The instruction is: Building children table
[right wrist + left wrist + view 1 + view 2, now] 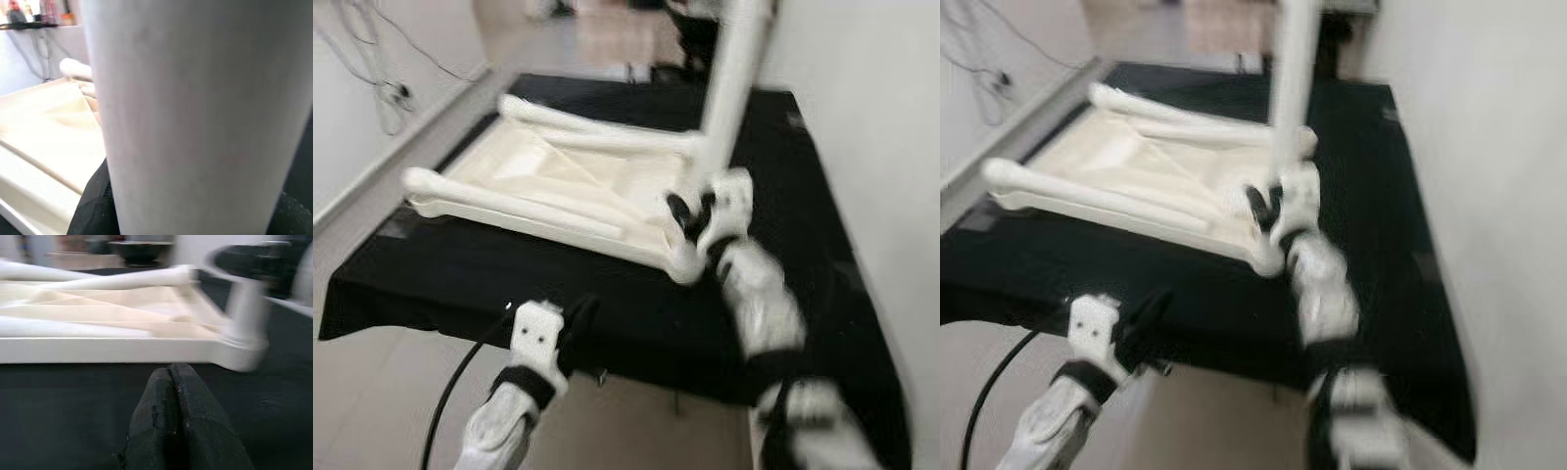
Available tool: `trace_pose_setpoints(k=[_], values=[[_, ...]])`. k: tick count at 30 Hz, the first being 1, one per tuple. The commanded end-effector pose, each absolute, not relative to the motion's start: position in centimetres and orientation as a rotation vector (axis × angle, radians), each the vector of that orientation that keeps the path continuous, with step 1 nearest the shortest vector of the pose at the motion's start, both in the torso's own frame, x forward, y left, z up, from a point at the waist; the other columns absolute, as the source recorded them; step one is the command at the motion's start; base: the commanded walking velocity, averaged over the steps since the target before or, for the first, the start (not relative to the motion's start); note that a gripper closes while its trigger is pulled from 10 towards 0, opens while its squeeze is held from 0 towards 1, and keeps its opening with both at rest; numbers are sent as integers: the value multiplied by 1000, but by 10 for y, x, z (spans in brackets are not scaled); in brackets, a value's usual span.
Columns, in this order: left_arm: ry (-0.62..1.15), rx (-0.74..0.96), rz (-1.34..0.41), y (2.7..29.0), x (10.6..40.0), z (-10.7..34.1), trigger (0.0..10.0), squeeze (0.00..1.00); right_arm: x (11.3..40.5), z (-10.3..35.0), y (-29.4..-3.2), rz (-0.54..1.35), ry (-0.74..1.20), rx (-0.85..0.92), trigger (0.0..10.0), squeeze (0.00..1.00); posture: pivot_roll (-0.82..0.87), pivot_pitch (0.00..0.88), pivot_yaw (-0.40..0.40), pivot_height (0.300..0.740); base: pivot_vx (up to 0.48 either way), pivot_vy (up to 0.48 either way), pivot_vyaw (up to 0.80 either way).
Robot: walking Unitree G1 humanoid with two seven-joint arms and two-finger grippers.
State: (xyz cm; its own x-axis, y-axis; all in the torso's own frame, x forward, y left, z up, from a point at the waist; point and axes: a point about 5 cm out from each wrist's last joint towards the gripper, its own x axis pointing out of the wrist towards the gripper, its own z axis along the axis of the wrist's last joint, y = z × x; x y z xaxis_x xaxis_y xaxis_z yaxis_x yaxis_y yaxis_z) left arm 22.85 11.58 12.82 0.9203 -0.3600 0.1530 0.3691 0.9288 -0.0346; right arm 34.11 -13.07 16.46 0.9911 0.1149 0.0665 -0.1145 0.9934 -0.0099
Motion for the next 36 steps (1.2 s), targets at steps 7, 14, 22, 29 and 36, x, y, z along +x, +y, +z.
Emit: trace_pose_setpoints(k=[7, 14, 22, 29, 36], values=[[-133, -69, -389, 114, 231, 126, 10000, 0, 342, 130, -116, 119, 133, -16, 1647, 0, 128, 122, -9, 740, 0, 0, 0], [-132, -65, -386, 116, 232, 126, 10000, 0, 333, 145, -91, 258, 105, 28, 10000, 1000, 125, 117, -5, 740, 0, 0, 0], [-132, -62, -388, 114, 232, 126, 10000, 0, 352, 201, -103, 707, -99, 72, 10000, 0, 148, 115, -11, 740, 0, 0, 0], [-133, -61, -383, 114, 231, 125, 10000, 0, 356, 203, -136, 847, -24, -38, 10000, 0, 156, 116, -22, 740, 0, 0, 0], [-132, -61, -383, 113, 230, 125, 10000, 0, 354, 193, -154, 934, 27, -30, 10000, 0, 157, 116, -17, 740, 0, 0, 0]])
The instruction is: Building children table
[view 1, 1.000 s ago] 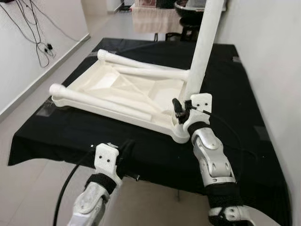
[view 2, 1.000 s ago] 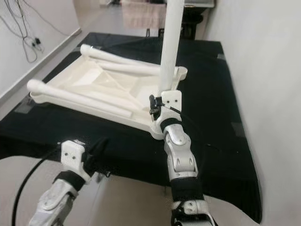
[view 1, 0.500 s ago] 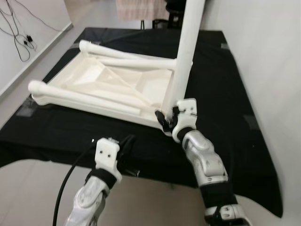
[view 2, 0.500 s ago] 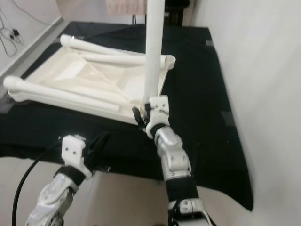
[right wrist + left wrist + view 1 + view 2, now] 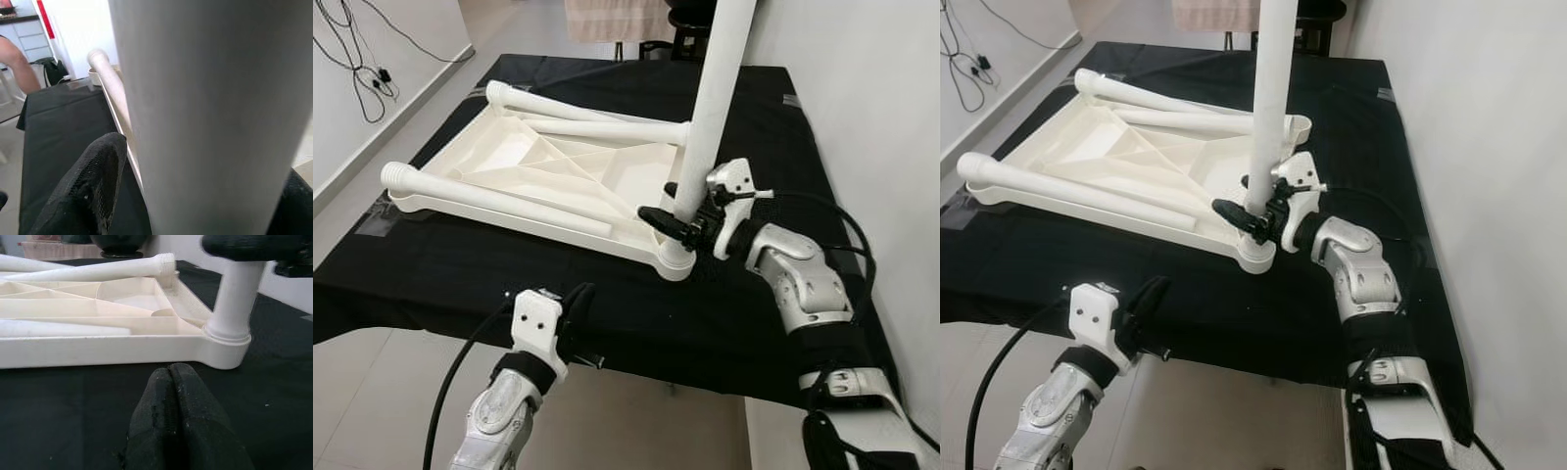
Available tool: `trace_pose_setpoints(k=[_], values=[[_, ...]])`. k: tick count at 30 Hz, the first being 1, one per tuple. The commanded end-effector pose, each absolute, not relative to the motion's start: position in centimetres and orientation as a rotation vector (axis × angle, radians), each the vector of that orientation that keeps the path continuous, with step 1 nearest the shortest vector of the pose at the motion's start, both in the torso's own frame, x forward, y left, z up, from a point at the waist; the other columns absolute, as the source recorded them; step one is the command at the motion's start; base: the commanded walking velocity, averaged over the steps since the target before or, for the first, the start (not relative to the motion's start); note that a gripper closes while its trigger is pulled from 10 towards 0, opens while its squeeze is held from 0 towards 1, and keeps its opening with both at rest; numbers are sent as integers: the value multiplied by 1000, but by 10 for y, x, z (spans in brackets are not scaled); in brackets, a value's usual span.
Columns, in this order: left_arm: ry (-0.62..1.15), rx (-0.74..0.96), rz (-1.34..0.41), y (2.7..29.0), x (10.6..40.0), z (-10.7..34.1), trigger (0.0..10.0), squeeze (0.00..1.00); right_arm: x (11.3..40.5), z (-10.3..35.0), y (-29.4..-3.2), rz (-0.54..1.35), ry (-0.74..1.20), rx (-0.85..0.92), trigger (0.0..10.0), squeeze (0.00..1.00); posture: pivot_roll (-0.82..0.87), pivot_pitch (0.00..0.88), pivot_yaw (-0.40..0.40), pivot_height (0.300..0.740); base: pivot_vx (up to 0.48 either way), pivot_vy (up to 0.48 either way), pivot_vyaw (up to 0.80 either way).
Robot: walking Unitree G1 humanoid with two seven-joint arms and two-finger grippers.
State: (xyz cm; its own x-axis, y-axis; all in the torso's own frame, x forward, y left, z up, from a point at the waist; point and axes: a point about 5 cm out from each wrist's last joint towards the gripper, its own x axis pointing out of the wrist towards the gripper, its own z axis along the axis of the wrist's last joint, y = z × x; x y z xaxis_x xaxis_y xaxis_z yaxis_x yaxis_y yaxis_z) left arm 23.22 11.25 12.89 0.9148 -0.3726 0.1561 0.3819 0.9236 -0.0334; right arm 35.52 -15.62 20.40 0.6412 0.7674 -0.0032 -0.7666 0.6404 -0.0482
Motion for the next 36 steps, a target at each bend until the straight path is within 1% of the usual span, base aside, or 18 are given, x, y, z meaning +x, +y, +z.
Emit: trace_pose_setpoints(k=[1, 4, 5, 8, 9, 10, 16, 22, 23, 24, 25, 26, 27, 28, 29, 30, 31, 36], values=[[-132, -61, -383, 113, 230, 125, 10000, 0, 354, 193, -154, 934, 27, -30, 10000, 0, 157, 116, -17, 740, 0, 0, 0], [-130, -64, -387, 113, 229, 125, 10000, 0, 354, 177, -162, 950, 94, 18, 10000, 0, 157, 117, -16, 740, 0, 0, 0], [-130, -64, -387, 113, 229, 125, 10000, 0, 353, 171, -163, 968, 111, 21, 8510, 0, 158, 117, -17, 740, 0, 0, 0], [-130, -65, -387, 113, 229, 125, 10000, 0, 352, 167, -164, 981, 120, 19, 8510, 0, 158, 117, -17, 740, 0, 0, 0], [-130, -65, -386, 113, 229, 125, 10000, 0, 353, 164, -166, 969, 131, 30, 1882, 0, 159, 118, -17, 740, 0, 0, 0], [-131, -65, -386, 113, 229, 125, 10000, 0, 355, 162, -168, 953, 133, 37, 0, 0, 161, 121, -18, 740, 0, 0, 0], [-134, -66, -379, 113, 229, 126, 10000, 0, 358, 163, -168, 916, 105, 64, 0, 0, 158, 125, -17, 740, 0, 0, 0], [-134, -66, -380, 113, 228, 127, 10000, 0, 357, 159, -170, 875, 97, 47, 0, 0, 148, 133, -14, 740, 0, 0, 0], [-134, -67, -380, 113, 228, 127, 10000, 0, 356, 152, -169, 812, 124, 30, 0, 0, 144, 138, -17, 740, 0, 0, 0], [-134, -67, -380, 113, 228, 127, 10000, 0, 356, 152, -169, 812, 124, 30, 0, 0, 144, 138, -17, 740, 0, 0, 0], [-134, -67, -381, 114, 227, 127, 10000, 0, 356, 139, -166, 610, 169, -35, 0, 0, 143, 141, -18, 740, 0, 0, 0], [-135, -66, -381, 115, 227, 128, 10000, 0, 343, 121, -156, 360, 229, -2, 0, 0, 133, 151, -12, 740, 0, 0, 0], [-134, -66, -381, 116, 227, 128, 10000, 0, 330, 112, -146, 221, 269, 25, 0, 0, 140, 149, -1, 740, 0, 0, 0], [-134, -66, -381, 116, 227, 128, 10000, 0, 330, 112, -146, 221, 269, 25, 0, 0, 140, 149, -1, 740, 0, 0, 0], [-133, -65, -381, 117, 228, 128, 10000, 0, 322, 108, -140, 149, 292, 52, 0, 0, 137, 148, 3, 740, 0, 0, 0], [-133, -65, -381, 117, 228, 128, 10000, 0, 322, 108, -140, 149, 292, 52, 0, 0, 137, 148, 3, 740, 0, 0, 0], [-128, -65, -384, 117, 229, 127, 10000, 0, 327, 114, -137, 128, 275, 10, 0, 0, 136, 131, 2, 740, 0, 0, 0], [-125, -65, -391, 117, 229, 126, 10000, 0, 333, 118, -128, 167, 254, -53, 0, 0, 135, 132, -2, 740, 0, 0, 0]])
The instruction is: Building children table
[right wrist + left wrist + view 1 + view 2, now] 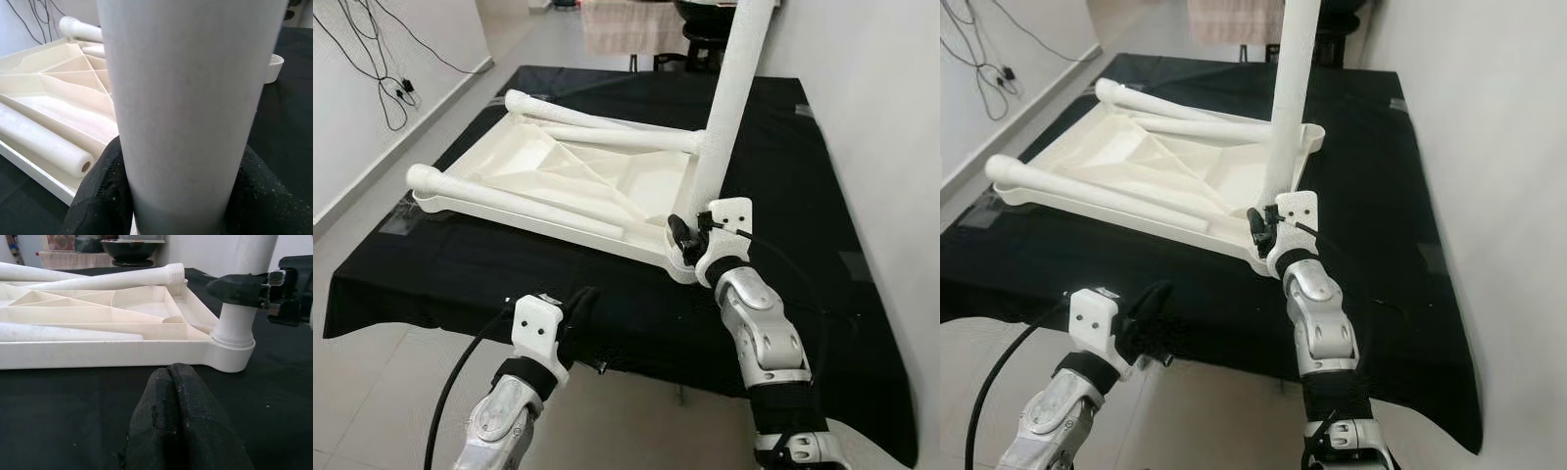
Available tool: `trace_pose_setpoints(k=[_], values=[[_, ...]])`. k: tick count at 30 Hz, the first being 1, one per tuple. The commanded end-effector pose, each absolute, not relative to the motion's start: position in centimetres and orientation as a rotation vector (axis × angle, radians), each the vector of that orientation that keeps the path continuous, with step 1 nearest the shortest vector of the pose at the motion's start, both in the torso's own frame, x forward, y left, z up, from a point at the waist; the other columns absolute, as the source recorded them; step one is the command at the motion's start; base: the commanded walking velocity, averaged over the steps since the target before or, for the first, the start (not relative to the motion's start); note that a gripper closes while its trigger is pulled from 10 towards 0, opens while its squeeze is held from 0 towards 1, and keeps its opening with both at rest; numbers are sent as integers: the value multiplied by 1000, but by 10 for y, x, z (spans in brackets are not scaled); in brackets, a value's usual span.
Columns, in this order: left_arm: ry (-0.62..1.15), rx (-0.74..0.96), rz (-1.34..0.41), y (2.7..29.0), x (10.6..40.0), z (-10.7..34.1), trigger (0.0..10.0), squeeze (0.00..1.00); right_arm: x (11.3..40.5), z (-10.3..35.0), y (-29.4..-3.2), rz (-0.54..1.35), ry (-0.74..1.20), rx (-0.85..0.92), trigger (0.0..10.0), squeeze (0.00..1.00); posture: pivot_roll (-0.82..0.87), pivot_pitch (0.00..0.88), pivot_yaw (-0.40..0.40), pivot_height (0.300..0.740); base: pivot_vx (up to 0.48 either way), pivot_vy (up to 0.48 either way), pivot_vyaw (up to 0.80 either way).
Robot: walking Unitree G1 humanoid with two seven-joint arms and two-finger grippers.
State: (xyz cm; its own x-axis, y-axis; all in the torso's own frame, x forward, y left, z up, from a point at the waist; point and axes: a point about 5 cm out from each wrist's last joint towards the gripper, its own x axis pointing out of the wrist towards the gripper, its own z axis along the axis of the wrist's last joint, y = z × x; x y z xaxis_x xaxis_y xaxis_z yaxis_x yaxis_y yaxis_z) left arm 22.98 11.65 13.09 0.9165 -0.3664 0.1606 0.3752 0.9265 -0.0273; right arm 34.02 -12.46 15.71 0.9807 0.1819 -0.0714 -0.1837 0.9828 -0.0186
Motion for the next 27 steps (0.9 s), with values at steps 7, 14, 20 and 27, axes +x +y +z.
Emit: trace_pose_setpoints(k=[7, 14, 20, 27], values=[[-130, -58, -381, 117, 230, 126, 10000, 0, 334, 126, -111, 218, 223, -21, 10000, 1000, 137, 124, 2, 740, 0, 0, 0], [-127, -62, -386, 115, 232, 126, 10000, 0, 338, 196, -85, 683, -74, 155, 10000, 0, 125, 117, 4, 740, 0, 0, 0], [-128, -63, -386, 115, 232, 125, 10000, 0, 345, 206, -105, 889, -83, 5, 10000, 0, 125, 112, 3, 740, 0, 0, 0], [-128, -64, -385, 115, 232, 125, 10000, 0, 355, 206, -122, 1021, -48, -36, 0, 0, 141, 110, 1, 740, 0, 0, 0]])
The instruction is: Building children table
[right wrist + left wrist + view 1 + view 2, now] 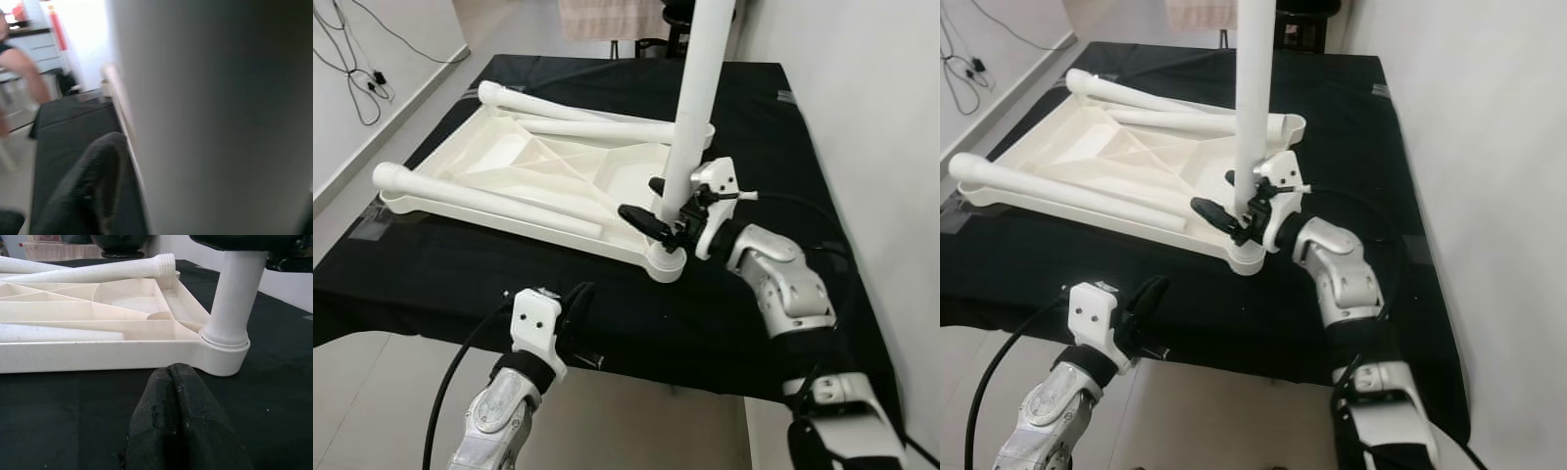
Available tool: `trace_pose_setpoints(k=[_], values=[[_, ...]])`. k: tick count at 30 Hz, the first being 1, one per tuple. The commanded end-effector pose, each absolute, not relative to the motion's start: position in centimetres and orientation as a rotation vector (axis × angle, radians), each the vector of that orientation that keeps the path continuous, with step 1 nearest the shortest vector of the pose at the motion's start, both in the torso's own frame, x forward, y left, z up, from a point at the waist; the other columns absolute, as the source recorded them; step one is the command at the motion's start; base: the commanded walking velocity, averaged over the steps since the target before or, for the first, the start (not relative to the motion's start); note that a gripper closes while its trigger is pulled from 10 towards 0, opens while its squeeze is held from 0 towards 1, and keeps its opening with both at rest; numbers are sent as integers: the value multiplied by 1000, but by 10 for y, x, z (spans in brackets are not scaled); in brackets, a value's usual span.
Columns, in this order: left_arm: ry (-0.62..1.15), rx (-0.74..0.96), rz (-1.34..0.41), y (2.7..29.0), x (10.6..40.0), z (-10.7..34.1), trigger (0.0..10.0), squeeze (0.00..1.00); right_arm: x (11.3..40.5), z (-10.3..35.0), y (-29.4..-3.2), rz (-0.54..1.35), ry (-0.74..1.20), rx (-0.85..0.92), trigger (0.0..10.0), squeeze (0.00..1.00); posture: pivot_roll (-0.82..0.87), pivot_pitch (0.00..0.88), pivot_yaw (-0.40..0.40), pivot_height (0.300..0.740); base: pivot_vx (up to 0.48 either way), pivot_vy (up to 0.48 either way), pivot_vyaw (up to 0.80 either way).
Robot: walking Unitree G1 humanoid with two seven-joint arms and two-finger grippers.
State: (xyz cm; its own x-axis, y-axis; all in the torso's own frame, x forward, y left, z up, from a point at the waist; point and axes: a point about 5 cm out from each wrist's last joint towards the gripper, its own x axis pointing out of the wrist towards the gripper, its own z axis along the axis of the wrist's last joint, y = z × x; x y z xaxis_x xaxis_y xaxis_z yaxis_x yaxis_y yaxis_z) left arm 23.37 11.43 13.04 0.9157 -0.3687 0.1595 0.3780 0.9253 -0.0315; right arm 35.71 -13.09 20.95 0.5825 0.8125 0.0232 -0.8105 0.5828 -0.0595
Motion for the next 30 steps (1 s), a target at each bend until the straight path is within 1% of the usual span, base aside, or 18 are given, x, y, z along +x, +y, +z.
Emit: trace_pose_setpoints(k=[1, 6, 14, 15, 16, 17, 18, 19, 20, 22, 23, 26, 28, 29, 30], values=[[-128, -64, -385, 114, 232, 125, 10000, 0, 356, 206, -125, 1058, -41, -27, 0, 0, 143, 110, 1, 740, 0, 0, 0], [-129, -64, -384, 114, 232, 125, 10000, 0, 362, 201, -130, 1084, -11, -22, 0, 0, 146, 111, -4, 740, 0, 0, 0], [-131, -66, -383, 113, 231, 125, 10000, 0, 366, 188, -131, 1032, 24, 5, 0, 0, 146, 115, -16, 740, 0, 0, 0], [-131, -66, -382, 113, 230, 125, 10000, 0, 365, 173, -127, 933, 63, 17, 0, 0, 147, 114, -28, 740, 0, 0, 0], [-131, -66, -382, 113, 230, 125, 10000, 0, 365, 173, -127, 933, 63, 17, 0, 0, 147, 114, -28, 740, 0, 0, 0], [-132, -66, -380, 113, 229, 125, 10000, 0, 364, 146, -120, 676, 144, -11, 0, 0, 140, 119, -37, 740, 0, 0, 0], [-132, -66, -380, 113, 229, 125, 10000, 0, 364, 146, -120, 676, 144, -11, 0, 0, 140, 119, -37, 740, 0, 0, 0], [-134, -67, -377, 113, 229, 126, 10000, 0, 348, 123, -110, 458, 197, -32, 0, 0, 149, 132, -39, 740, 0, 0, 0], [-135, -65, -374, 114, 228, 126, 10000, 0, 333, 117, -96, 335, 212, -35, 0, 0, 144, 127, -27, 740, 0, 0, 0], [-135, -65, -374, 114, 228, 126, 10000, 0, 333, 117, -96, 335, 212, -35, 0, 0, 144, 127, -27, 740, 0, 0, 0], [-135, -63, -371, 115, 229, 126, 10000, 0, 325, 119, -86, 299, 200, -45, 0, 0, 128, 113, -20, 740, 0, 0, 0], [-133, -64, -372, 115, 229, 125, 10000, 0, 325, 120, -84, 291, 198, -45, 0, 0, 144, 117, -28, 740, 0, 0, 0], [-131, -66, -378, 114, 230, 124, 10000, 0, 334, 119, -84, 316, 201, -84, 0, 0, 138, 109, -31, 740, 0, 0, 0], [-133, -65, -376, 114, 230, 124, 10000, 0, 338, 122, -83, 357, 188, -93, 10000, 0, 138, 109, -31, 740, 0, 0, 0], [-133, -65, -376, 114, 230, 124, 10000, 0, 338, 122, -83, 357, 188, -93, 10000, 0, 138, 109, -31, 740, 0, 0, 0]])
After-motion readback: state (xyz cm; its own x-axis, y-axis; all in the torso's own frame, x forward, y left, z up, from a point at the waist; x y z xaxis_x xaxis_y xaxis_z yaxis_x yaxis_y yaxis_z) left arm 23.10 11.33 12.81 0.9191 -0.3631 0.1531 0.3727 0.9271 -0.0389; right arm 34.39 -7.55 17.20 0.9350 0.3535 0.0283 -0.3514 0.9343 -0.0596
